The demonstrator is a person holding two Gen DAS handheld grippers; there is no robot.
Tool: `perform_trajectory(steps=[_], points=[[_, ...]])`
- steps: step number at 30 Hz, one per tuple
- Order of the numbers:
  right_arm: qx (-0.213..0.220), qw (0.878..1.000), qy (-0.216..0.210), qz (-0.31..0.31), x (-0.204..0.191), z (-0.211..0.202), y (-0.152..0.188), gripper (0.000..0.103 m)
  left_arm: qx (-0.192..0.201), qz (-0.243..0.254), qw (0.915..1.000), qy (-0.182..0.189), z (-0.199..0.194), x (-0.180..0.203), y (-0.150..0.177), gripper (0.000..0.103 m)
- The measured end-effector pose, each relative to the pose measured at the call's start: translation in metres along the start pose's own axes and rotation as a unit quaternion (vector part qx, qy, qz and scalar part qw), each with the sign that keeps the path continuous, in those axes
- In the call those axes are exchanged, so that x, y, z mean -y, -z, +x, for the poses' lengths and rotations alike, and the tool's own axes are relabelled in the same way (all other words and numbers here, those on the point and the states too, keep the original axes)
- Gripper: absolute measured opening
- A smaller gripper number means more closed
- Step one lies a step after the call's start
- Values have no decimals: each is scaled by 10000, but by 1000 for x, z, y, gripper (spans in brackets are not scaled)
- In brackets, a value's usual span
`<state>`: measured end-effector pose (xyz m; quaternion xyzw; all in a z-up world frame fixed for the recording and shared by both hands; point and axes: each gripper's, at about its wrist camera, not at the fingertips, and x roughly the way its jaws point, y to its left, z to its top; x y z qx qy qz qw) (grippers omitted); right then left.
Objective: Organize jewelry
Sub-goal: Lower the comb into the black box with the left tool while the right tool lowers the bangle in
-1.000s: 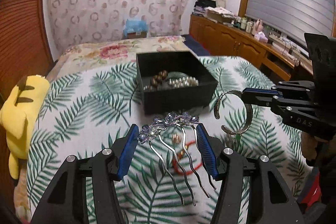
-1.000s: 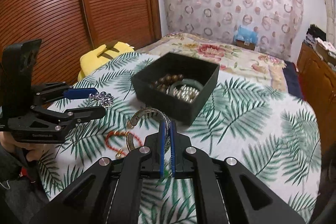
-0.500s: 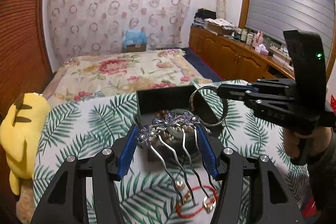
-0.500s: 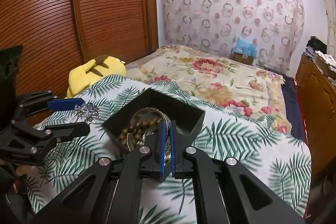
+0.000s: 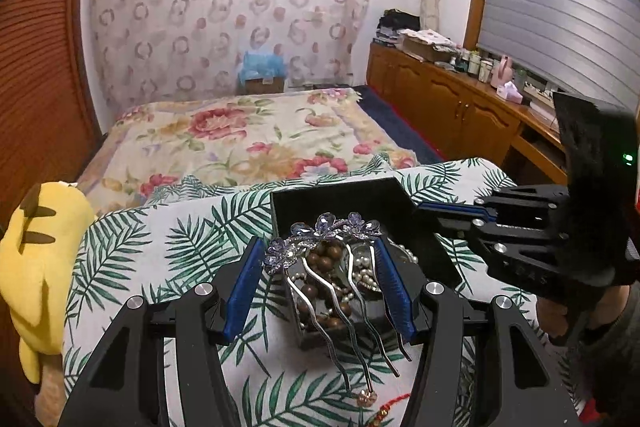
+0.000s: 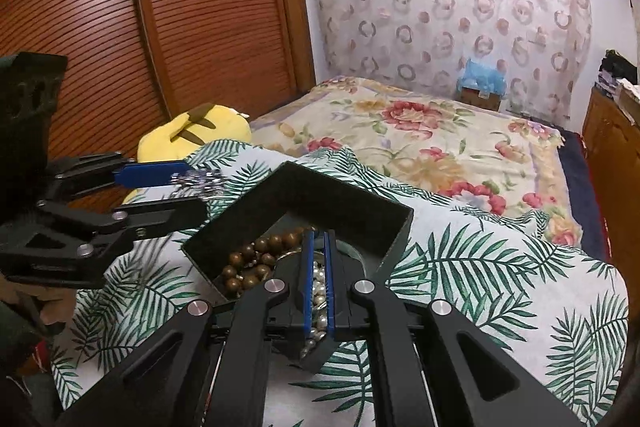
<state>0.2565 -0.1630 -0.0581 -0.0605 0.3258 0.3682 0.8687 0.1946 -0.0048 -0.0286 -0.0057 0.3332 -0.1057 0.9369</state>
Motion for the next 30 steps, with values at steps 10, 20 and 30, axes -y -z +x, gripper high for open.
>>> perform_trajectory(steps=[10,20,30], points=[[232,9993,290,90,14,-15,2,6,-134,153,9998,61,26,7,-13,54],[192,9984,471,231,29,-12,9,6,-251,310,9992,29,51,15,-22,54],[182,9984,479,256,32,-11,11,6,-365,374,9986,31,62,17,-21,54]])
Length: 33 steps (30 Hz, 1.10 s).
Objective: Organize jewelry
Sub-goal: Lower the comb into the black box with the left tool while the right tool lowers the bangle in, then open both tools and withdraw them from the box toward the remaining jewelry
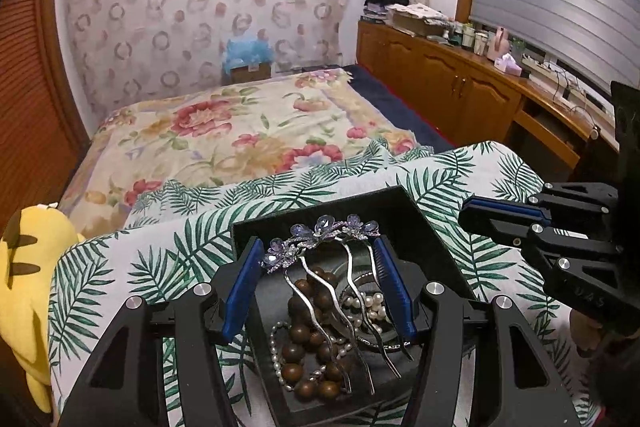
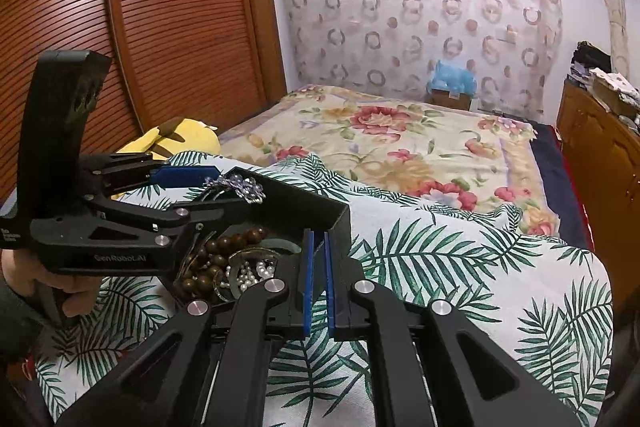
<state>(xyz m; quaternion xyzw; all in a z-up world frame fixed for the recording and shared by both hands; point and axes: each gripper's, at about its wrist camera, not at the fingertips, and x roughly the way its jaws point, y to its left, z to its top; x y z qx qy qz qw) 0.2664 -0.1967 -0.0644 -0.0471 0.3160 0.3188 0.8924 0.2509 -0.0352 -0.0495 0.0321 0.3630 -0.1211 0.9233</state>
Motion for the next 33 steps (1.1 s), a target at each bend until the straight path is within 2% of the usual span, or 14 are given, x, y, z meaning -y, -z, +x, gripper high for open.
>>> perform_trajectory(steps=[10,19,24,28,33], points=[[20,10000,12,-8,0,0,0,6,68,-31,10000,12,-9,-1,4,54],[192,9998,57,-94,-7,-14,-9,6,146,-202,9997,52,-47,-9,31,54],[227,9994,57,-251,-19,-28,-16,6,51,-157,9998,63,-62,-9,52,54],[137,9994,17,-326,-29,-37,-10,6,-87,-162,9998,96,-69,-8,71,54],[-67,9995,40,-303,-38,-46,13,6,-238,-190,9995,126,-74,-8,91,54]])
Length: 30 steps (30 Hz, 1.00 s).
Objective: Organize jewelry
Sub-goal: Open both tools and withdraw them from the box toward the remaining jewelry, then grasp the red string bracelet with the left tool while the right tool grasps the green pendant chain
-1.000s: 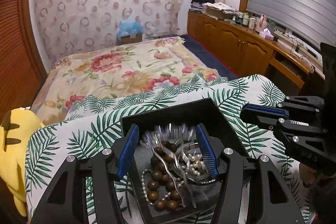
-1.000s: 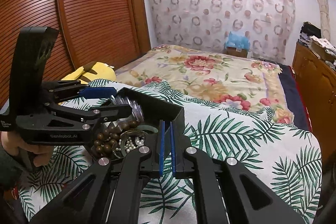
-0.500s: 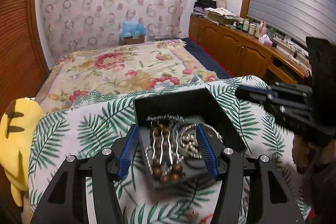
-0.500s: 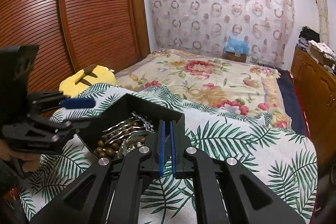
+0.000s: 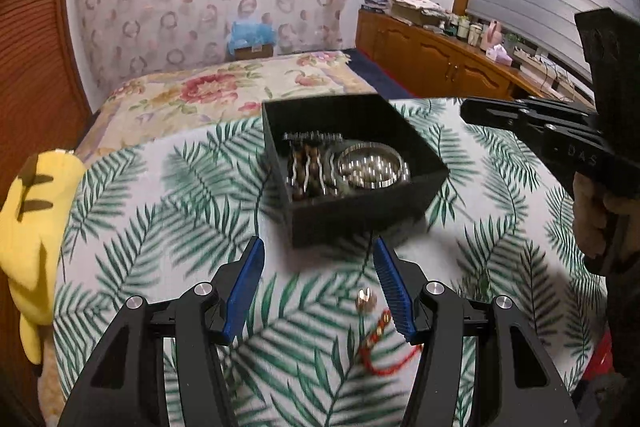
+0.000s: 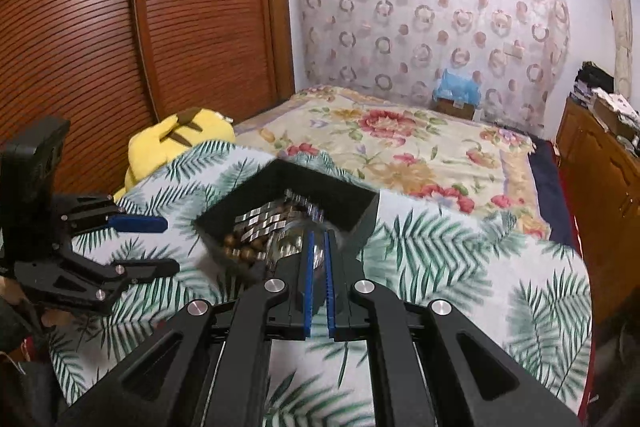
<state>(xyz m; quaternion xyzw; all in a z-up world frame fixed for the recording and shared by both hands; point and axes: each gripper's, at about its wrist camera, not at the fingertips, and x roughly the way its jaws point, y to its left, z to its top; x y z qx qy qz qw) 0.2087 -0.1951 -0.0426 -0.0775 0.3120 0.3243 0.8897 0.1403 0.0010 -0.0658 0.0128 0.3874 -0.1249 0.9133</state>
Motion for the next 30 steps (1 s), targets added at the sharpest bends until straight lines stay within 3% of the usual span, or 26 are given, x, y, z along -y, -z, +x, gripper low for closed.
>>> perform_trajectory(steps=[11,15,20,27,30], points=[[-426,9983,153,379,-2,-13,58,6,-288,85,9993,237,-3,13,32,54],[-507,9974,156,491,-4,-19,74,19,-404,125,9984,383,-1,19,40,41],[-509,9970,150,566,-9,-28,86,20,-518,247,9973,462,3,27,42,31],[-418,9977,142,505,-18,-43,88,20,-675,508,9959,339,17,37,41,29],[-397,9980,140,473,-21,-49,89,20,-657,575,9958,280,20,40,41,17]])
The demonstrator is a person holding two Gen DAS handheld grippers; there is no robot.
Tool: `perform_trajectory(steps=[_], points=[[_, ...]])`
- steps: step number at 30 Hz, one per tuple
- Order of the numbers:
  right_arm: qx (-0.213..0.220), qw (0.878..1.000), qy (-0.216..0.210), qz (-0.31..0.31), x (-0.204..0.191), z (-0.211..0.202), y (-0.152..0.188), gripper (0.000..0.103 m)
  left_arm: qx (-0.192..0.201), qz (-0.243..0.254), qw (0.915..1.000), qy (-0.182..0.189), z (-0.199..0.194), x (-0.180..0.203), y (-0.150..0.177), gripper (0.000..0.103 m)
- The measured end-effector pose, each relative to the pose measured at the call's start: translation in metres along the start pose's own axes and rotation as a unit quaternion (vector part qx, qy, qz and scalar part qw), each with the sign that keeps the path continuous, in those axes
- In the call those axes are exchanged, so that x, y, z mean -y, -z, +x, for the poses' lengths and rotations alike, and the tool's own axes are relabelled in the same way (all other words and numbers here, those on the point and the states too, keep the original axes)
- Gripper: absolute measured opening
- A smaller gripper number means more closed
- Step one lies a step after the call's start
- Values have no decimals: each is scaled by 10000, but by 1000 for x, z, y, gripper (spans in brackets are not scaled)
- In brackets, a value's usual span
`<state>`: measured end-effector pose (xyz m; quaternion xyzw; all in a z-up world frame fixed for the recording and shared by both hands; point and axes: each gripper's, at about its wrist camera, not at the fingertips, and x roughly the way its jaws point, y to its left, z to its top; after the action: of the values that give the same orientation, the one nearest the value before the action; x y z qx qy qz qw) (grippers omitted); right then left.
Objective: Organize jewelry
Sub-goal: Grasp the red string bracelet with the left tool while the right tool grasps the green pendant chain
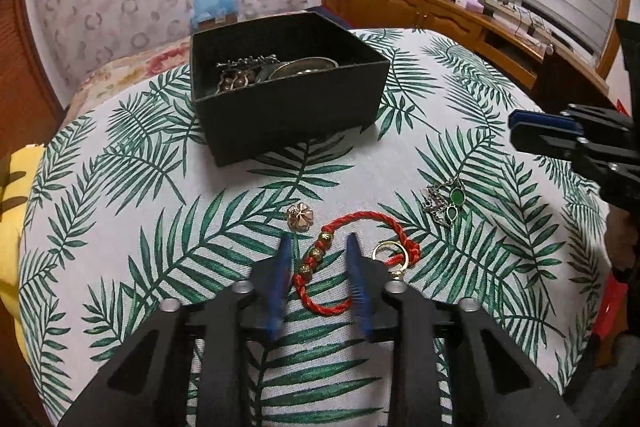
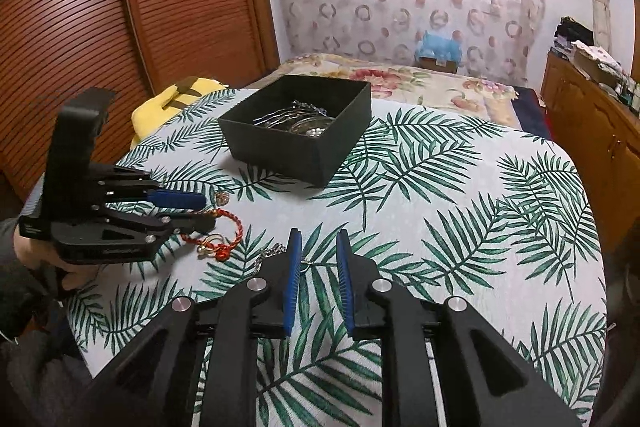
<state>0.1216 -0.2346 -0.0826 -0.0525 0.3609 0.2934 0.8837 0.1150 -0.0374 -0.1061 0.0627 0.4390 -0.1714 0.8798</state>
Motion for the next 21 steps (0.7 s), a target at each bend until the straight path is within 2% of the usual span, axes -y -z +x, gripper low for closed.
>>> perform_trajectory(steps=[1,4,11,17,21], points=[[4,10000,-2,-4,0,-1,0,20,-10,5,10000,0,0,0,0,7],[9,10000,3,-13,0,-4,1,20,27,-82,9999,55,-4,-3,1,6],[-26,10000,-12,-40,-4,-3,1,20,495,-333,9982,116,-41,-5,-3,6],[-53,9999,-23,-120,-9,0,-2,20,842,-349,9956,221,-73,1,-15,6],[-105,9999,-38,-128,-10,4,-4,20,945,-363,9947,157,-82,0,-18,6]])
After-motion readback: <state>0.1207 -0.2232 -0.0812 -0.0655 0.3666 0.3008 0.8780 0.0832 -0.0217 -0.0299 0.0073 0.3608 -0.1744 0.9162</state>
